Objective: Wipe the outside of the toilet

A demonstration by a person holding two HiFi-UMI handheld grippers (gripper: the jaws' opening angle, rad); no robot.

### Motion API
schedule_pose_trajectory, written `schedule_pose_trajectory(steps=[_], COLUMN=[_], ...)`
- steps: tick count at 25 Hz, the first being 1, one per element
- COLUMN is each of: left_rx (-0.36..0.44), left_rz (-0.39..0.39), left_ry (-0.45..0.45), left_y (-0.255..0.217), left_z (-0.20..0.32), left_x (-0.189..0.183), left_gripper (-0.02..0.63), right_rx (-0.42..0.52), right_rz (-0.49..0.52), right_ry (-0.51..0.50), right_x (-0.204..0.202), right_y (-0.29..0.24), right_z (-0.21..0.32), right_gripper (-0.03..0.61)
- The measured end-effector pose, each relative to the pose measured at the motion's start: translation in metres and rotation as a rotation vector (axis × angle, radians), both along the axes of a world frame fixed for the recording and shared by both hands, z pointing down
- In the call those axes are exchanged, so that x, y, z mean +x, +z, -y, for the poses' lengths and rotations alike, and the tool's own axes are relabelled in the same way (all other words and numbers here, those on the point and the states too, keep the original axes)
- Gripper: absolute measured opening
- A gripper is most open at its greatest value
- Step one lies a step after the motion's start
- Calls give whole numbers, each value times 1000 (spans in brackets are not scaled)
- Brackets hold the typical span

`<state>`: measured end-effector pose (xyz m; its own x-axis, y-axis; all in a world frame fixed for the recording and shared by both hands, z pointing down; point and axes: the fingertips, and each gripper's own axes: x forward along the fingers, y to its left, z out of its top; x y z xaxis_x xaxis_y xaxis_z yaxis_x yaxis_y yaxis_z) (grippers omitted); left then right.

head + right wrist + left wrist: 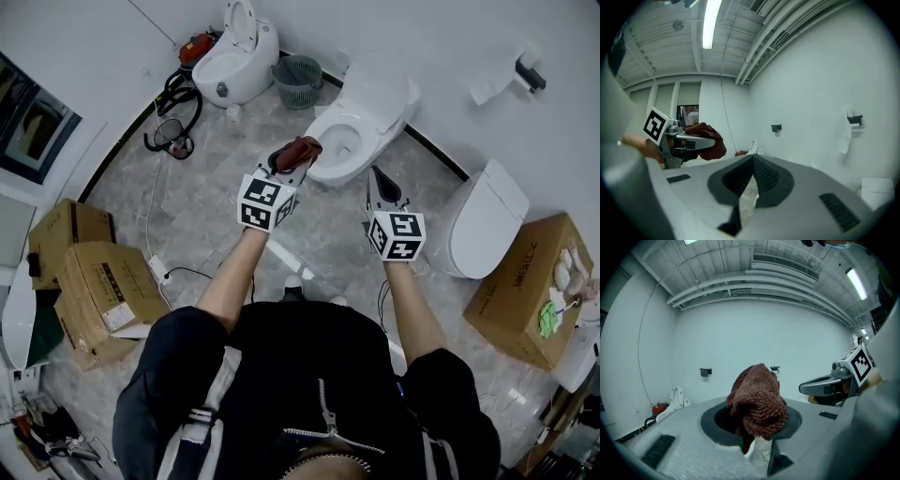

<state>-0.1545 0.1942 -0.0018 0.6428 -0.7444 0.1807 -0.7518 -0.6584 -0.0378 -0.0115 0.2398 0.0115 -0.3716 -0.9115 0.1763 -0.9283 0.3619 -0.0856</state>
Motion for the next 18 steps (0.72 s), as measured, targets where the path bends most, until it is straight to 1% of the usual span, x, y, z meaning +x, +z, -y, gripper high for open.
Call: schedule_pose_trajectory(steps=[10, 18], left_rx=[-16, -23], left_rz=[-12, -21], left_ry=[41, 59], left_y=[6, 10], left_z=[12, 14], left_x=[-19, -26], left_gripper=[117, 117], right_rx=[-12, -17], right_rz=[-14, -29], right_ry=[35, 37], right_x=[-21, -34], right_y=[3, 5], right_z=[7, 6], right_gripper=[3, 3])
